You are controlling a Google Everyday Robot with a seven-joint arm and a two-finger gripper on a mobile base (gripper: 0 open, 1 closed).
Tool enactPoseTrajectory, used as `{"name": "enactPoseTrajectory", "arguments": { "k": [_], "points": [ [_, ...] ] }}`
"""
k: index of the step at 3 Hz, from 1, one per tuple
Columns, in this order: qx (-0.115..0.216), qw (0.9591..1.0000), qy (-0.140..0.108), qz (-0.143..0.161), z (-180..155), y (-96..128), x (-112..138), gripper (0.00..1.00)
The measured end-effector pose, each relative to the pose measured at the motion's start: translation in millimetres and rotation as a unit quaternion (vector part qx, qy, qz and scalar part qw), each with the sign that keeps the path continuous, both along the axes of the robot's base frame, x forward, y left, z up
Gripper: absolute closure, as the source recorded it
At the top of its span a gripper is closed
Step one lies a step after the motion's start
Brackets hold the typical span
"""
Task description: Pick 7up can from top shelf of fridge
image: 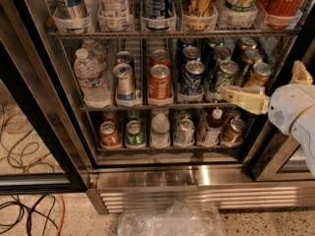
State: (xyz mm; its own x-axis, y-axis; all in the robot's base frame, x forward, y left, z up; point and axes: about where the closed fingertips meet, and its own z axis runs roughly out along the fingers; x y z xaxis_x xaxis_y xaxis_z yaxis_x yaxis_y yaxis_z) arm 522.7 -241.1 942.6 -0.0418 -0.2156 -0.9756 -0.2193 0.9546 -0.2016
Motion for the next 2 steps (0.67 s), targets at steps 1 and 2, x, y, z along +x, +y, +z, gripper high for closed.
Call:
{"name": "enactPoseTrajectory", "arguments": {
  "k": [1,2],
  "points": [
    [0.018,0.9992,-0.001,0.036,4.0,22.3,1.4,0.00],
    [0.018,0.9994,-0.017,0.023,3.7,13.5,0.8,0.00]
  ]
}}
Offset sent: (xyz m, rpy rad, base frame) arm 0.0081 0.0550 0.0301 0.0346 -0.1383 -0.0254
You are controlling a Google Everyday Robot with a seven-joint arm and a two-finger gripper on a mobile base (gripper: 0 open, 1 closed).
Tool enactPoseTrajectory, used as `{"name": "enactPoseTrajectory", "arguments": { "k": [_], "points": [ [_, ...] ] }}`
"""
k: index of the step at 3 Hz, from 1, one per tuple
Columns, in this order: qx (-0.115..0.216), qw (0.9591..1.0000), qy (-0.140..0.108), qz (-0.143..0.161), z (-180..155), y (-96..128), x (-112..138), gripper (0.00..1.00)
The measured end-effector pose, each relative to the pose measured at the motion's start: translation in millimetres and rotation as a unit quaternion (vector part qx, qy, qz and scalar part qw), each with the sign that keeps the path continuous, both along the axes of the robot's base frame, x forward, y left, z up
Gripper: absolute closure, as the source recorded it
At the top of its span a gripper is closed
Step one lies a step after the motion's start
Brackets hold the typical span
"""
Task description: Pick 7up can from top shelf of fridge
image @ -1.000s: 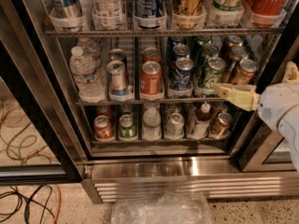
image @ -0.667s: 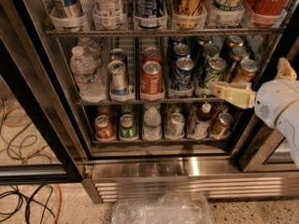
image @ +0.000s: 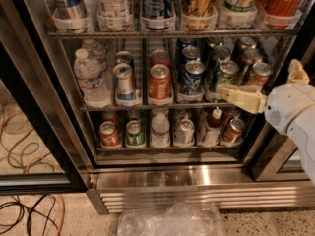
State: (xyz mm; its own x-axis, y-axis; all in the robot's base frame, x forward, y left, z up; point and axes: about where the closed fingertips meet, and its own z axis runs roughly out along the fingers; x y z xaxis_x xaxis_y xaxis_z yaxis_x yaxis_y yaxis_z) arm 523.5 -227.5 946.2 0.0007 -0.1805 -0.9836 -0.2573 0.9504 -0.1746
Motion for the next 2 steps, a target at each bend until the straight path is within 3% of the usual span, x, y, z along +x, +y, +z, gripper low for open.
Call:
{"name": "enactPoseTrajectory", "arguments": {
  "k": [1,2],
  "points": [
    [-0.011,0.9989,-0.021,-0.040,-5,-9,1,0.00],
    [-0.004,0.9986,-0.040,-0.034,16,14,5,0.00]
  ]
}}
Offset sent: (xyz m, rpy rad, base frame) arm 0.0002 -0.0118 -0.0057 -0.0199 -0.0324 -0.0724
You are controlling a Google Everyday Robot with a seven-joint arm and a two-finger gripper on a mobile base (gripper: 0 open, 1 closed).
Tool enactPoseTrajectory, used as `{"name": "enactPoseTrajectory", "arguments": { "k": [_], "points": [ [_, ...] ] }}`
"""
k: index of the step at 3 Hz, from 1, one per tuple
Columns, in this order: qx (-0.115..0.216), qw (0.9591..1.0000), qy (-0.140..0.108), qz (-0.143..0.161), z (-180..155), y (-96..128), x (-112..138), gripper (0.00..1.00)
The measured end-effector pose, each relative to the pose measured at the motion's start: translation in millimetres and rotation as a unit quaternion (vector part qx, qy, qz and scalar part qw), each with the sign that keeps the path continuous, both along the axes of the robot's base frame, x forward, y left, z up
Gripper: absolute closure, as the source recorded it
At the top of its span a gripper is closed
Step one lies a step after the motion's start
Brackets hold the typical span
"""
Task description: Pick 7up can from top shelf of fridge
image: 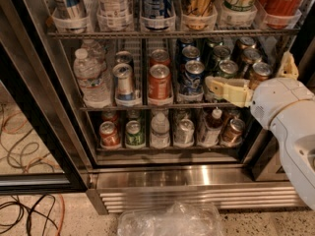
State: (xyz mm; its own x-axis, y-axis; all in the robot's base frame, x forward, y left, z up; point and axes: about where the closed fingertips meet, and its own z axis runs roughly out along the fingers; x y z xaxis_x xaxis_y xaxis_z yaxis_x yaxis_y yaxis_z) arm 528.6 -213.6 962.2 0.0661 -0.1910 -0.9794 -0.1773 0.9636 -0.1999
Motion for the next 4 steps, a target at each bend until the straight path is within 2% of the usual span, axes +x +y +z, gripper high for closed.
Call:
{"name": "enactPoseTrajectory", "arguments": {
  "k": [1,2,3,4],
  "points": [
    [0.000,1.0000,0.000,0.001,1,1,0,0.00],
    [0.010,0.9998,-0.018,0.000,4,5,-1,0.00],
    [-0.003,0.9983,-0.056,0.012,7,19,-6,0.00],
    [-0.029,0.9959,-0.076,0.038,6,33,-10,0.00]
  ]
}}
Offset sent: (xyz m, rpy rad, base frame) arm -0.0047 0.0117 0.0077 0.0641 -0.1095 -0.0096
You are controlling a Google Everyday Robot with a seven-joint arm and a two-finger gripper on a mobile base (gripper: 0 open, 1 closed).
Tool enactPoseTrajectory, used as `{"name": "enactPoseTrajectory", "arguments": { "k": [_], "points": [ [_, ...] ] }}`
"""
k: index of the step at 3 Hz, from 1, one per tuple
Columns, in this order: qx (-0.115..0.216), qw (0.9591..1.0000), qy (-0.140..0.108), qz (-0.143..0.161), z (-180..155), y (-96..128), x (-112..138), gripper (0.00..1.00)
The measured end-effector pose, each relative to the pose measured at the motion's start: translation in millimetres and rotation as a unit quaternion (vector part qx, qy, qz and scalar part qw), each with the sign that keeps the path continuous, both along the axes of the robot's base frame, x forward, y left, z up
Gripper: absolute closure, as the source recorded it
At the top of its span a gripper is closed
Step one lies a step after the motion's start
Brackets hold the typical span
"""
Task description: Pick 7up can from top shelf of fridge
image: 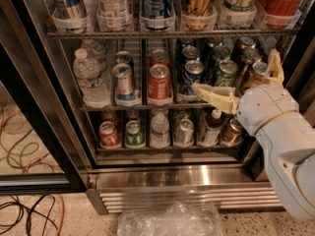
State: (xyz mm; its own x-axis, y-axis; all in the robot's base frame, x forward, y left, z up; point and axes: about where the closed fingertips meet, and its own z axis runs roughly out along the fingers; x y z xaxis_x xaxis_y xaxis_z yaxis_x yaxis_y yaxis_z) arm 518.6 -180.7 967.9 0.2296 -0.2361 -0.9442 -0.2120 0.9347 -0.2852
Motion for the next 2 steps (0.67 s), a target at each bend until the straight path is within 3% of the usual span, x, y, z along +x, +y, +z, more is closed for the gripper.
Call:
{"name": "enactPoseTrajectory", "arguments": {
  "k": [1,2],
  "points": [
    [-0.010,0.9996,-0.016,0.022,-3,15,-7,0.00],
    [0.011,0.9987,-0.041,0.030,4,35,-11,0.00]
  ]
}}
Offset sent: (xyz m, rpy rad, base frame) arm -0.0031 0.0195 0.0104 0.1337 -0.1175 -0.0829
